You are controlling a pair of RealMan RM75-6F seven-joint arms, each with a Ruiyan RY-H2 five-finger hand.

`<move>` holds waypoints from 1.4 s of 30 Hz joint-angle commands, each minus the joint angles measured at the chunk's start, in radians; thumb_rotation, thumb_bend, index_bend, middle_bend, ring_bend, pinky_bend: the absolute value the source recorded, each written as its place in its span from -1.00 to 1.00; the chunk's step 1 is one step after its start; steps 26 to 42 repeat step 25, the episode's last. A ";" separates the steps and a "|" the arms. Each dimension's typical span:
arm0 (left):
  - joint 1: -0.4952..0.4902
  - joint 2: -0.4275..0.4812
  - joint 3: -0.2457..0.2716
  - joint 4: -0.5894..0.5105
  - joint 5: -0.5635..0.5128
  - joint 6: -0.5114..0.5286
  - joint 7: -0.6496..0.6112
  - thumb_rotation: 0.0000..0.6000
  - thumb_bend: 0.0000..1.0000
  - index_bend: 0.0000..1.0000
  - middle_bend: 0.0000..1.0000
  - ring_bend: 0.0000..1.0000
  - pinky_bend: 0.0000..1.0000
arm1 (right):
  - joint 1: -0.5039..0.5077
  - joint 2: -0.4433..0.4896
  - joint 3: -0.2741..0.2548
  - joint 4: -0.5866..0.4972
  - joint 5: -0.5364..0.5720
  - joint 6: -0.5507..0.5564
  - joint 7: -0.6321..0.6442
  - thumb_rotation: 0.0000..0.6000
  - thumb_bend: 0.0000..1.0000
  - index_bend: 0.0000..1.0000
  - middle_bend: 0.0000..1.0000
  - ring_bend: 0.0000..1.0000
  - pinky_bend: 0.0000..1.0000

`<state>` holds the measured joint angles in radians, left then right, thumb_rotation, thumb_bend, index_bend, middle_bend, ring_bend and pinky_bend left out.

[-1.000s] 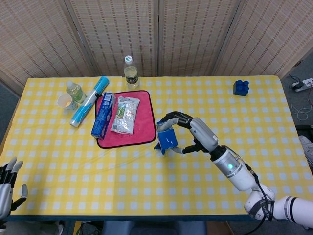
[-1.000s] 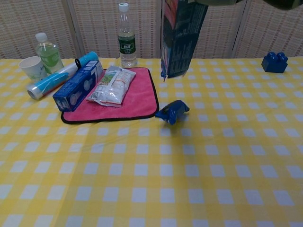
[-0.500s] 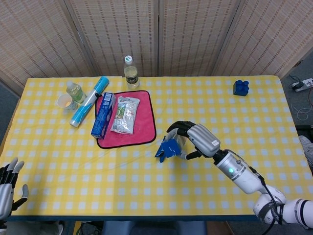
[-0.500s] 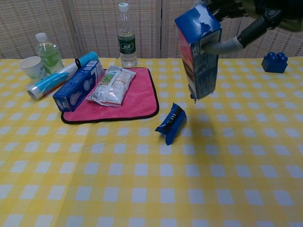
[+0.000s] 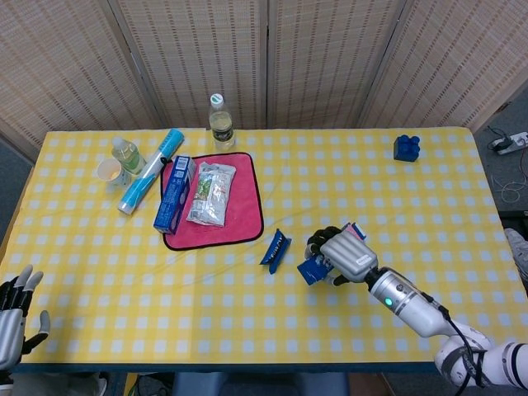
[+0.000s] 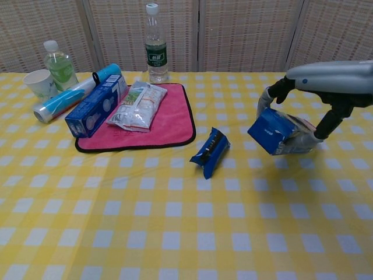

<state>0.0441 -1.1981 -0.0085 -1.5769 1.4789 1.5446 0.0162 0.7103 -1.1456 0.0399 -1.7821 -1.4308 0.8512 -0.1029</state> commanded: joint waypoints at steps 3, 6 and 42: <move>0.001 -0.001 0.001 0.001 0.000 0.000 -0.001 1.00 0.17 -1.00 -1.00 -1.00 -1.00 | -0.011 -0.010 -0.027 -0.014 -0.002 -0.001 -0.047 1.00 -0.39 -0.87 -0.84 -0.95 -0.92; 0.001 -0.003 0.001 0.004 0.000 0.001 -0.003 1.00 0.17 -1.00 -1.00 -1.00 -1.00 | -0.028 -0.009 -0.026 -0.012 -0.011 0.030 -0.038 1.00 -0.39 -1.00 -0.96 -1.00 -0.98; -0.008 -0.001 -0.009 0.014 0.019 0.013 -0.022 1.00 0.17 -1.00 -1.00 -1.00 -1.00 | -0.351 0.059 -0.083 0.025 -0.049 0.468 0.028 1.00 -0.39 -0.85 -0.71 -1.00 -0.98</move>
